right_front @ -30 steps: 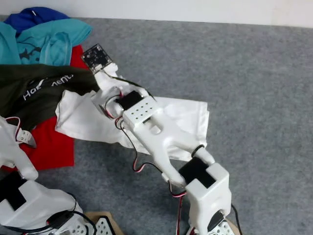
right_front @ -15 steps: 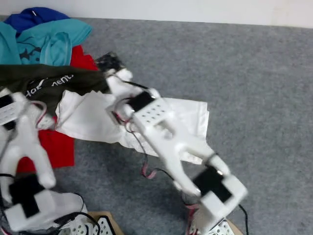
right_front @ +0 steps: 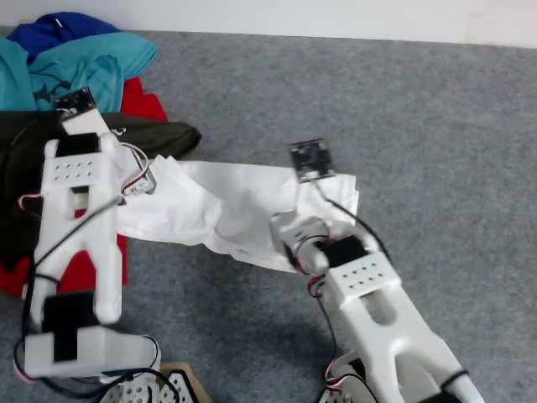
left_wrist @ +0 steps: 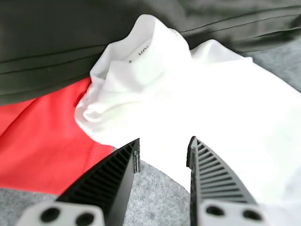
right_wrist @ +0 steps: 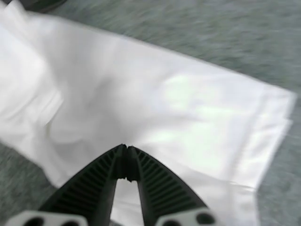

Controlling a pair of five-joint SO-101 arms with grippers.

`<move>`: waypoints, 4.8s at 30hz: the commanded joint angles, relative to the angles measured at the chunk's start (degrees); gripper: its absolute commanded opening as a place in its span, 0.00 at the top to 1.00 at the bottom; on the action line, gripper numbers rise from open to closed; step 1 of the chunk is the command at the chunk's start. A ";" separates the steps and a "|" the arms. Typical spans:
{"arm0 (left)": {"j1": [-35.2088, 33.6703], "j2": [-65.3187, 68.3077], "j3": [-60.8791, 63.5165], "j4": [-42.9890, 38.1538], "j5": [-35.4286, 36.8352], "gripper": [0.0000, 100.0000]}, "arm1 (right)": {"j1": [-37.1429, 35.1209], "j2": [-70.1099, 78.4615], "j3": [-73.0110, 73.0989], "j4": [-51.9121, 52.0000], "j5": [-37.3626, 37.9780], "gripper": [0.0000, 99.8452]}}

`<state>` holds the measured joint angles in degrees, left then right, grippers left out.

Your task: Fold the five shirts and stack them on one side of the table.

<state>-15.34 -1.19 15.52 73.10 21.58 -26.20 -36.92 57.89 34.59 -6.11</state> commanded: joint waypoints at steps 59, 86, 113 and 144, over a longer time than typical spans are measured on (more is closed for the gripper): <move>-8.84 18.68 -2.33 -1.67 -4.57 0.82 | 17.27 22.20 -6.46 0.84 3.69 0.75; -8.66 18.33 -28.97 26.29 -4.40 0.81 | 18.86 24.66 -11.12 4.44 0.70 0.99; -39.60 25.98 -30.90 17.93 -4.13 0.70 | -12.79 14.02 -32.48 12.35 0.88 0.99; -43.56 35.65 -29.49 7.74 -4.40 0.70 | -34.59 97.10 -132.62 29.14 18.20 0.84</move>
<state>-57.63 34.59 -13.76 82.51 17.19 -59.60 61.45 -66.07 56.92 11.03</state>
